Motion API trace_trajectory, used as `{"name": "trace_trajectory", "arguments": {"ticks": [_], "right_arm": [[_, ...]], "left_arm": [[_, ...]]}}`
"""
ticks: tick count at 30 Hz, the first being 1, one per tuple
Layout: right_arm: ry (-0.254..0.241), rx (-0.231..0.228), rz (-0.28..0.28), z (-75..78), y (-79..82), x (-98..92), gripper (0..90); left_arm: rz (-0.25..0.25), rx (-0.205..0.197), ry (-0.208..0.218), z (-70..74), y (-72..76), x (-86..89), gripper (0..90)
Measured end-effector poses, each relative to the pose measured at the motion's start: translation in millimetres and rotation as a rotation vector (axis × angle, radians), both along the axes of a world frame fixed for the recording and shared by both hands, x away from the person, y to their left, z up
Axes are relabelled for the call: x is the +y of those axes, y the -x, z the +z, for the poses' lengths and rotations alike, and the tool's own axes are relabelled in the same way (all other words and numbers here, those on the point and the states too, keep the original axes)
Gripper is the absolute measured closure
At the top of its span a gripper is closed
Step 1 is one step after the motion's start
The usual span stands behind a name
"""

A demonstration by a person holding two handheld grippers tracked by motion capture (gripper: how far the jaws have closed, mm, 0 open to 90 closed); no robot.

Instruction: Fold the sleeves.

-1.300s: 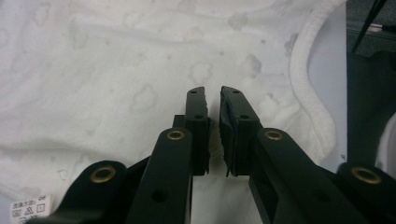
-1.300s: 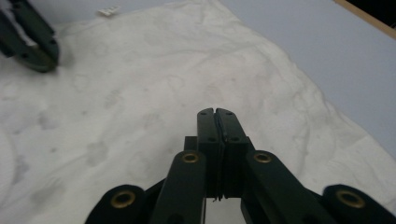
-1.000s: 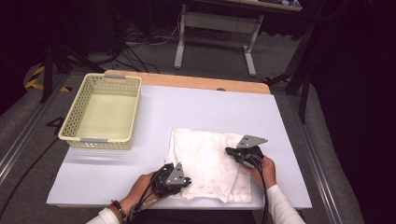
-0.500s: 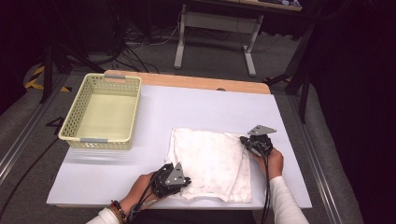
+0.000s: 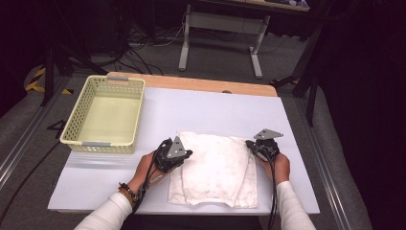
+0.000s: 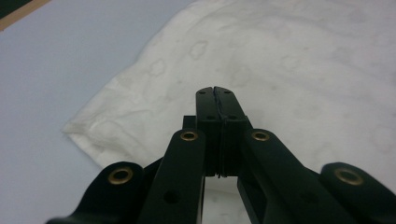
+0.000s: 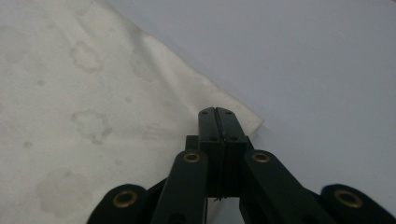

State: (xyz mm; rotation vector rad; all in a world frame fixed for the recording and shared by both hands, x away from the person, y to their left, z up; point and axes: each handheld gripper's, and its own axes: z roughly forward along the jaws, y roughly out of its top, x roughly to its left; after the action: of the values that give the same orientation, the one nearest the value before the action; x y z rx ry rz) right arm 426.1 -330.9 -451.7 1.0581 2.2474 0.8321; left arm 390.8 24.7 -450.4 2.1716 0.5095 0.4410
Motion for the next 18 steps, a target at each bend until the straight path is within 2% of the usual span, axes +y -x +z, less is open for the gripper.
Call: {"name": "trace_trajectory", "arguments": {"ticks": [2, 4, 5, 6, 8, 11, 15, 18], "right_arm": [[-0.003, -0.001, -0.009, -0.3, 0.4, 0.4, 90.0], [0.003, -0.003, -0.012, -0.3, 0.7, 1.4, 90.0], [0.002, -0.003, -0.015, -0.3, 0.9, 1.4, 90.0], [0.002, -0.003, -0.017, -0.3, 1.0, 1.6, 90.0], [0.009, -0.006, -0.012, -0.2, 1.2, 1.9, 90.0], [0.008, -0.005, -0.009, -0.2, 1.0, 1.5, 90.0], [-0.001, -0.004, -0.008, -0.1, 1.5, -0.2, 90.0], [-0.002, -0.011, -0.007, -0.2, 2.5, -1.1, 88.6]], "left_arm": [[0.026, 0.01, -0.027, -5.7, -7.0, -1.0, 89.4], [0.056, 0.008, -0.072, -12.0, -13.5, -2.9, 89.4], [0.077, 0.023, -0.09, -13.1, -16.1, -4.4, 89.4], [0.075, 0.026, -0.087, -12.4, -16.4, -4.3, 89.4], [0.081, 0.024, -0.12, -13.3, -15.7, -4.9, 89.4], [0.096, 0.035, -0.118, -13.1, -15.1, -3.8, 89.5], [0.108, 0.03, -0.12, -13.1, -14.3, -2.7, 89.5], [0.108, 0.037, -0.094, -13.1, -15.4, -0.6, 89.2]]}}
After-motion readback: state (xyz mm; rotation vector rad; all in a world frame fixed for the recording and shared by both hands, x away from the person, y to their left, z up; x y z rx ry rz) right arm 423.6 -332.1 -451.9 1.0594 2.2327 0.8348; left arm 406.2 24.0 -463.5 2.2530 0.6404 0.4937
